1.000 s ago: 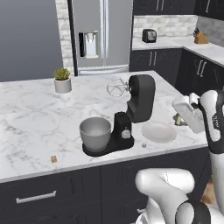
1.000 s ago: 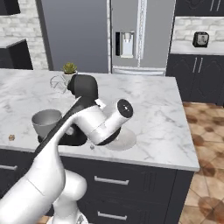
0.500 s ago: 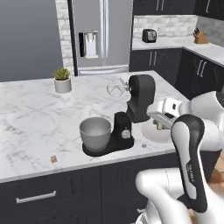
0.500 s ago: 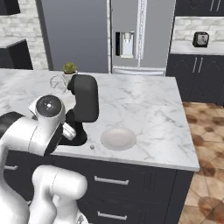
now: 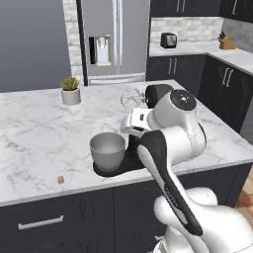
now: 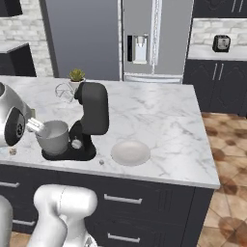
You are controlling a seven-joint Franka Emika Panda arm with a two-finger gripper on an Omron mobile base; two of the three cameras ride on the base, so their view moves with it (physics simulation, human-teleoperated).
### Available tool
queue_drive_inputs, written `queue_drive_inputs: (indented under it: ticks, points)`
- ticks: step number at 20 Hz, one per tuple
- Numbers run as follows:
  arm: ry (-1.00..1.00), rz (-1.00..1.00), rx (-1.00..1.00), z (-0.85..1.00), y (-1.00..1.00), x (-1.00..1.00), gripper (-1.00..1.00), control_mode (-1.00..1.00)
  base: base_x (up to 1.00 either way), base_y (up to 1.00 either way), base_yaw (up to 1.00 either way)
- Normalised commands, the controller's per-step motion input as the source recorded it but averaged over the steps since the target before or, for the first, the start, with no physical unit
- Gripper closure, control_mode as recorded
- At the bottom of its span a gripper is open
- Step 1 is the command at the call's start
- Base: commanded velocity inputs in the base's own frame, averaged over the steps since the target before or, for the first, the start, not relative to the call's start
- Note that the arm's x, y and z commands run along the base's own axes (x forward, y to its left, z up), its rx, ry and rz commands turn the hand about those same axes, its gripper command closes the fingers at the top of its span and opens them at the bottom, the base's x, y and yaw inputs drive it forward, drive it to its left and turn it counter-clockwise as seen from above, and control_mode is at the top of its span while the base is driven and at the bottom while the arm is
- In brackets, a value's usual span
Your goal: Add butter and sugar cubes to the stand mixer bowl and then turn on the stand mixer to begin making frosting.
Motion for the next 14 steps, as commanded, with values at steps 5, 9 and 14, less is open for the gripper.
queue_drive_inputs:
  ticks: [5, 9, 14]
  points:
    - [0.23, 0.00, -0.21, -0.06, 0.56, 0.51, 1.00, -1.00, 0.00, 0.00, 0.00]
    - [0.24, 0.00, -0.11, -0.25, 0.23, 0.54, 1.00, -1.00, 0.00, 0.00, 0.00]
    - [0.13, 0.00, -0.08, -0.63, 0.01, 0.45, 1.00, -1.00, 0.00, 0.00, 0.00]
